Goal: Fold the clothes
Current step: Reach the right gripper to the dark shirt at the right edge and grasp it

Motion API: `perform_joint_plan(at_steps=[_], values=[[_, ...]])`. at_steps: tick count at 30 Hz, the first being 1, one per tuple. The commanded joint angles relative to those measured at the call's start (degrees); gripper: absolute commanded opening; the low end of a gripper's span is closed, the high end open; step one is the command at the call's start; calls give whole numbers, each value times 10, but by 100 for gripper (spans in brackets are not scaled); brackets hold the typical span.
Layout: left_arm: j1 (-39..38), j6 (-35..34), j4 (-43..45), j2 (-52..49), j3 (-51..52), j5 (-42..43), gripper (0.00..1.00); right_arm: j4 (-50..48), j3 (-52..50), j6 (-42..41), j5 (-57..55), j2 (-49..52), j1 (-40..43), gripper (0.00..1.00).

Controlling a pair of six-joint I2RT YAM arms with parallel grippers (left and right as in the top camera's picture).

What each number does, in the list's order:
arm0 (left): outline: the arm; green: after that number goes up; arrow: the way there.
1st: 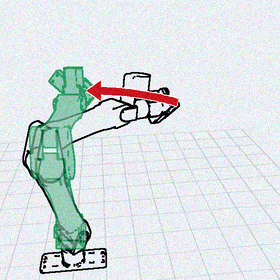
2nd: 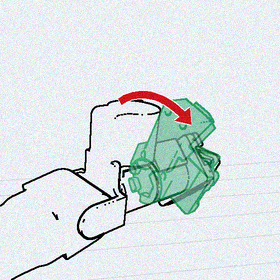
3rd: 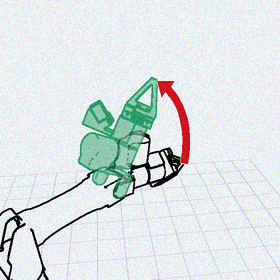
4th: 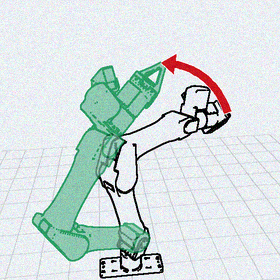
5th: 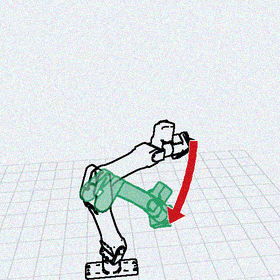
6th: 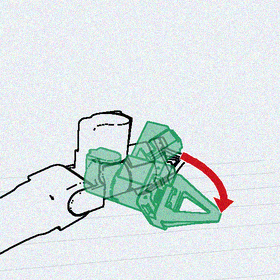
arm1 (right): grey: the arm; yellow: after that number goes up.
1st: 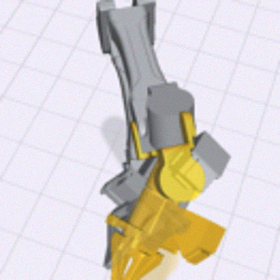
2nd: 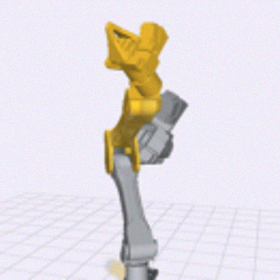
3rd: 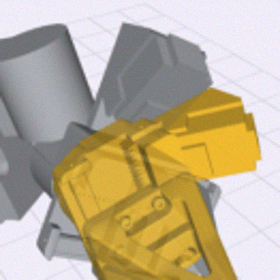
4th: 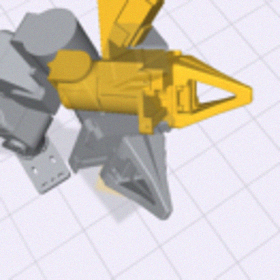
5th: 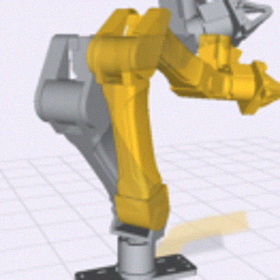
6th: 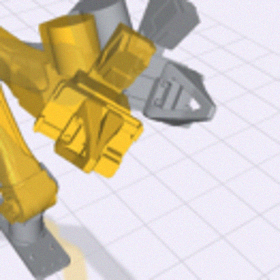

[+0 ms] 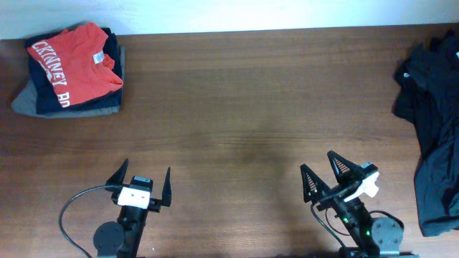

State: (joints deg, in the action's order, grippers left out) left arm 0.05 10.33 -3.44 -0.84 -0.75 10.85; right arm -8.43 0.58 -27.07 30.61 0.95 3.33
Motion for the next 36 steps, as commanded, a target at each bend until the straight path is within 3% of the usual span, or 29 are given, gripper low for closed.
perform_joint_plan(at_steps=[1,5,9,12,16,24,28,32,36], values=[[3,9,-3,5,2,-6,99,-37,19,-8,5,0,4,99],[3,9,-3,5,2,-6,99,-26,69,42,-83,15,4,99],[3,9,-3,5,2,-6,99,9,146,115,-173,95,5,99],[3,9,-3,5,2,-6,99,42,224,169,-227,204,5,99],[3,9,-3,5,2,-6,99,111,351,172,-339,387,15,99],[3,9,-3,5,2,-6,99,281,673,193,-343,769,105,99],[3,9,-3,5,2,-6,99,373,821,196,-343,906,143,99],[3,9,-3,5,2,-6,99,379,894,200,-344,988,178,99],[3,9,-3,5,2,-6,99,328,901,238,-343,1031,207,99]])
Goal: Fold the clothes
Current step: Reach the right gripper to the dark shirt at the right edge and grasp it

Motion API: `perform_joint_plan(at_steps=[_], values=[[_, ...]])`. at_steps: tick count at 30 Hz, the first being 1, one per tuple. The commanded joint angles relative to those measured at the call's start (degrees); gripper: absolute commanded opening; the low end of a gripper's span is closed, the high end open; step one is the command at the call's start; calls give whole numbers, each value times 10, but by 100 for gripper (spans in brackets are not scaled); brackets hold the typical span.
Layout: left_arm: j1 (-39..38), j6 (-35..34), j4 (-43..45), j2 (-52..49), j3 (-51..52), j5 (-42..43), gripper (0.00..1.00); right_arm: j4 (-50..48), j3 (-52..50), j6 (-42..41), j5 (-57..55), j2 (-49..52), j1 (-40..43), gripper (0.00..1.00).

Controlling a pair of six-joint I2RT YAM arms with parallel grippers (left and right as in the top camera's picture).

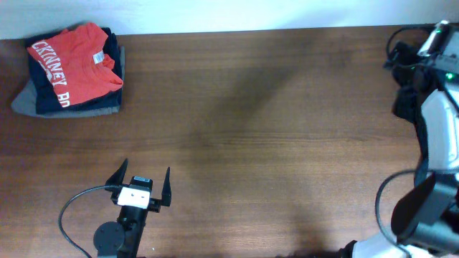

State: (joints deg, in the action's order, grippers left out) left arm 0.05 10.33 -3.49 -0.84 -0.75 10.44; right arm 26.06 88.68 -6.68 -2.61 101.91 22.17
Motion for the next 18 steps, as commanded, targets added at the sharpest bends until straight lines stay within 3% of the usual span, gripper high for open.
perform_joint_plan(at_steps=[1,10,14,18], values=[[3,9,-2,5,2,-2,99,-30,20,49,-11,33,25,99],[3,9,-2,5,2,-2,99,-113,20,59,-16,125,61,96],[3,9,-2,5,2,-2,99,-145,20,-34,-55,148,77,96],[3,9,-2,5,2,-2,99,-179,20,-51,-31,175,90,96]])
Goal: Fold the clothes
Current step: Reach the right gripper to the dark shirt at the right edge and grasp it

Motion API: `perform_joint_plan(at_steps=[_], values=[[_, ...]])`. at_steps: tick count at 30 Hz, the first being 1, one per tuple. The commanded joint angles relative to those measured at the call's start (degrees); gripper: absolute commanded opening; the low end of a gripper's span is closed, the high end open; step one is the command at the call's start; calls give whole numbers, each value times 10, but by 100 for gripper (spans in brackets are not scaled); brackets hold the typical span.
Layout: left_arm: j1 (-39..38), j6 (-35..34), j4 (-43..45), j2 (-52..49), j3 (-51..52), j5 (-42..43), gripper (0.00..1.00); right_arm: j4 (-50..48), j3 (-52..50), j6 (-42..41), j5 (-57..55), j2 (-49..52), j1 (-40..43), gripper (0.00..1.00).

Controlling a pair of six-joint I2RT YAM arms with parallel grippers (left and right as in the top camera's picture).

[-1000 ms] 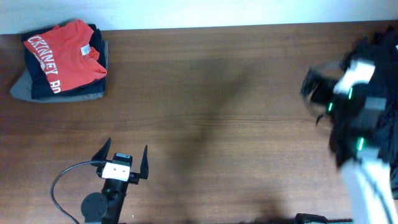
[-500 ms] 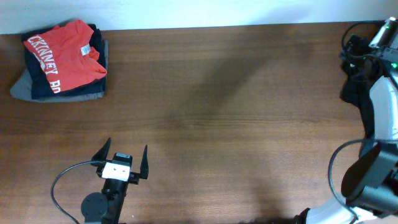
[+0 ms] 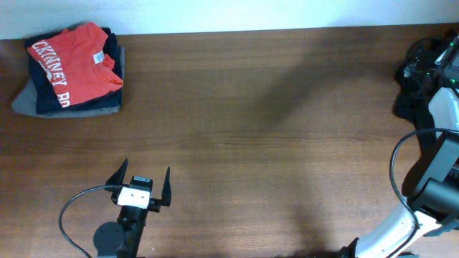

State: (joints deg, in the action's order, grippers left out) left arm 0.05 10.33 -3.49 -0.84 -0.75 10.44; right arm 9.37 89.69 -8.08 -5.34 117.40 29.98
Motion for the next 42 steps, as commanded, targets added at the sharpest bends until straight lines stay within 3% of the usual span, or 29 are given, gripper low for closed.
perform_joint_plan(at_steps=[1,13,17,24,37,42], values=[[3,9,-2,5,2,-2,99,-16,10,-42,-5,25,14,96],[3,9,-2,5,2,-2,99,-67,37,-51,25,98,16,96],[3,9,-2,5,2,-2,99,-10,98,-60,32,132,16,92],[3,9,-2,5,2,-2,99,118,242,-52,32,180,15,96],[3,9,-2,5,2,-2,99,138,260,-49,32,195,16,86],[3,9,-2,5,2,-2,99,131,260,-49,35,216,16,87]])
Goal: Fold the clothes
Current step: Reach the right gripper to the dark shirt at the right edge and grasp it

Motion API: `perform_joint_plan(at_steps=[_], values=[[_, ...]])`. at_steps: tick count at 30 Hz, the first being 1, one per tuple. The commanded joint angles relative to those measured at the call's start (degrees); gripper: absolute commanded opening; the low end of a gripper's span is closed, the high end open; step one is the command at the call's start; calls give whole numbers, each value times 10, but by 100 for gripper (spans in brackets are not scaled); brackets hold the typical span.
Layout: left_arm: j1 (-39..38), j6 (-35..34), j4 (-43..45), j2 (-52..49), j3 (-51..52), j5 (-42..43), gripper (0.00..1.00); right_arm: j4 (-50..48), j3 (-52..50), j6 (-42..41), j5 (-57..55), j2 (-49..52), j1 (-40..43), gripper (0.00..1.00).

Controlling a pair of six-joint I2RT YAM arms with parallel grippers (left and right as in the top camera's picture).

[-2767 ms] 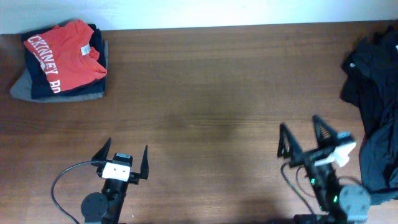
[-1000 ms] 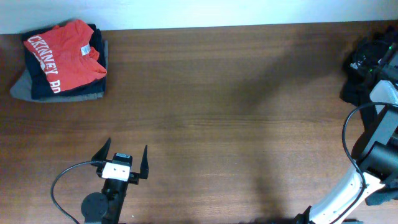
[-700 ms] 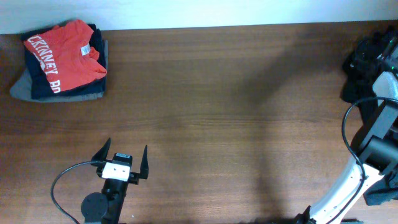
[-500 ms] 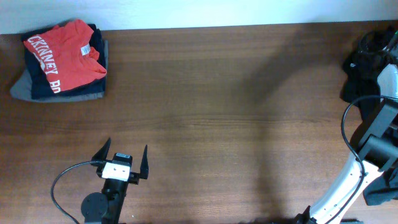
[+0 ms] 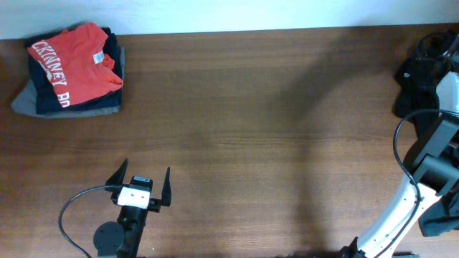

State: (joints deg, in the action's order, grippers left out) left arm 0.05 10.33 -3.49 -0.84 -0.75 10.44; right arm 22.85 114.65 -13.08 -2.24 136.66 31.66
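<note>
A heap of unfolded dark clothes lies at the table's right edge. My right arm reaches up from the front right corner, and its gripper sits low on the top of that heap. Dark fingers against dark cloth hide whether it is open or shut. My left gripper rests at the front left, open and holding nothing.
A folded stack sits at the far left corner, with a red printed shirt on top of navy and grey pieces. The right arm's white links and black cable cross over the dark heap. Brown wood table spans between the two piles.
The right gripper has shifted slightly toward the far right corner and sits deeper on the dark heap. The left arm and the folded stack are unchanged.
Both grippers first rested open at the front edge, the dark heap untouched. Then the right arm was stretched to the far right, its gripper above the heap's top. It stayed there at the heap's top edge and now sits on the cloth.
</note>
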Motion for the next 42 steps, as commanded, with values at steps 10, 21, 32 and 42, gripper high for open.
perform_joint_plan(at_steps=[10,21,32,42], values=[[3,9,-2,5,2,-2,99,-25,10,1,3,34,-1,86],[3,9,-2,5,2,-2,99,-33,10,-1,3,52,-1,74],[3,9,-2,5,2,-2,99,-38,11,-1,3,52,-1,32],[3,9,-2,5,2,-2,99,7,45,-1,3,39,-1,4]])
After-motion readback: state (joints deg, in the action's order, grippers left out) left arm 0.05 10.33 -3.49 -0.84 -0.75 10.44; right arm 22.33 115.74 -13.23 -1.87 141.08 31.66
